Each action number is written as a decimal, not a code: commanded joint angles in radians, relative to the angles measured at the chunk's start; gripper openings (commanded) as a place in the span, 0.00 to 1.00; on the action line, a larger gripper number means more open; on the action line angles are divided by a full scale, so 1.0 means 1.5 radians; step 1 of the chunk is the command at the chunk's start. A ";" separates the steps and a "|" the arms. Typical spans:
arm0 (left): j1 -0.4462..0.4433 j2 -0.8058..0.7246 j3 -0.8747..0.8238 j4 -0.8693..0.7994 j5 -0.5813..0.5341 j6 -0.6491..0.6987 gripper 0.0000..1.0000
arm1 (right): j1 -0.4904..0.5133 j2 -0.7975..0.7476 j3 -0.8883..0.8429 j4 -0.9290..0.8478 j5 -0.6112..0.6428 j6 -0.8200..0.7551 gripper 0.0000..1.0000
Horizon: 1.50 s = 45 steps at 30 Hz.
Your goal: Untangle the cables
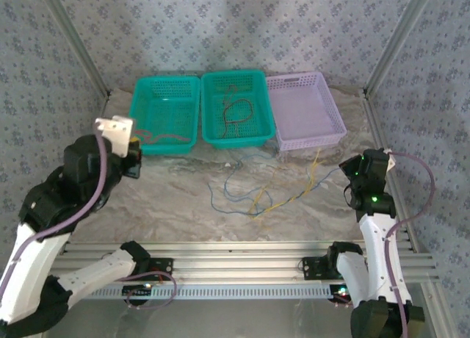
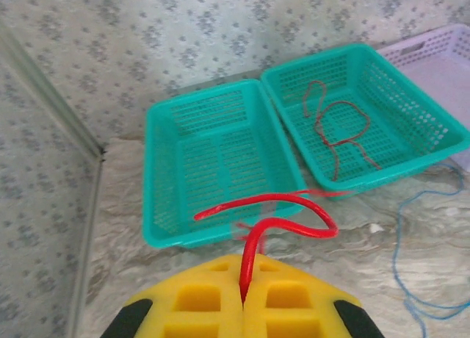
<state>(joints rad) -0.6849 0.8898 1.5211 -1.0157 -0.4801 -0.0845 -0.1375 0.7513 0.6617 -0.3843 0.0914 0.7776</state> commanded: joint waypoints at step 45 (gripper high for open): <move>0.064 1.014 0.814 -0.009 0.286 -0.071 0.69 | 0.159 -0.023 -0.005 0.112 0.002 -0.025 0.00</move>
<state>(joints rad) -0.5705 2.4943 2.7007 -0.9974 -0.0937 -0.1894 0.0971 0.7071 0.6308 -0.2535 0.0834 0.7189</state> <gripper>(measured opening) 0.675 0.045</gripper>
